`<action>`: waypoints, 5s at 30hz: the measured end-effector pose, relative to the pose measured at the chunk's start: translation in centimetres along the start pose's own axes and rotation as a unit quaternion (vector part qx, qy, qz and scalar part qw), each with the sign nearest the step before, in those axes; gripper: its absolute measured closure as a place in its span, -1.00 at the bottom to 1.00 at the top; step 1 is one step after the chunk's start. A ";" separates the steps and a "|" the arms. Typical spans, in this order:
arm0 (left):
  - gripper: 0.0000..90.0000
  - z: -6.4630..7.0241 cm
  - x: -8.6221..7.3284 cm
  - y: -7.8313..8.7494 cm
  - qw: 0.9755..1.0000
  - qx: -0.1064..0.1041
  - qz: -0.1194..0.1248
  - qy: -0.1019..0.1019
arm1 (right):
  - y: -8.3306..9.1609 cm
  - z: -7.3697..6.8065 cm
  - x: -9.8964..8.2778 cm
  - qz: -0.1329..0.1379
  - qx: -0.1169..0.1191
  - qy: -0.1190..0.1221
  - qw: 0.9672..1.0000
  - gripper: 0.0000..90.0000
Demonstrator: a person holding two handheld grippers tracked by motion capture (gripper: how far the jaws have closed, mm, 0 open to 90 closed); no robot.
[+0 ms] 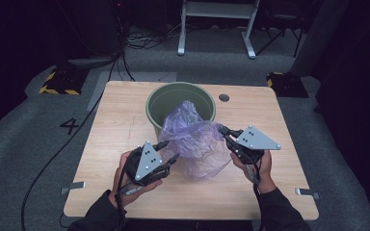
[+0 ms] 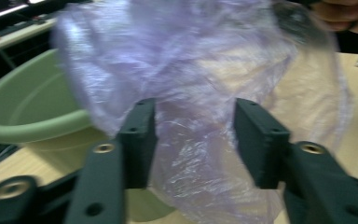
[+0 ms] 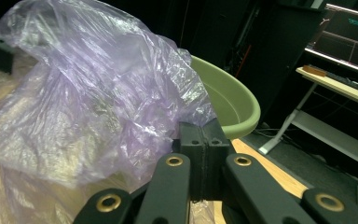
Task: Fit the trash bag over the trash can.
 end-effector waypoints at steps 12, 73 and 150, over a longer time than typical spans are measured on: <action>0.99 -3.7 1.1 0.9 1.000 0.002 0.021 -0.004 | -0.5 0.0 0.2 -0.001 0.012 0.002 1.000 0.32; 1.00 -4.8 1.0 0.4 1.000 0.025 -0.008 -0.001 | 1.7 -5.7 0.0 -0.037 -0.022 0.130 0.991 0.98; -0.65 -1.8 1.4 -1.9 0.997 -0.051 -0.019 0.045 | -4.4 5.9 -0.9 -0.075 -0.024 -0.018 0.997 0.70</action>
Point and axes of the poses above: each handheld gripper's, and its own axes: y roughly backward along the jaws, x roughly out of its top, z roughly to its right, the point moved 9 cm from there along -y, roughly forward along the jaws, and after that the axes turned 9 degrees about z, right-handed, at the moved point
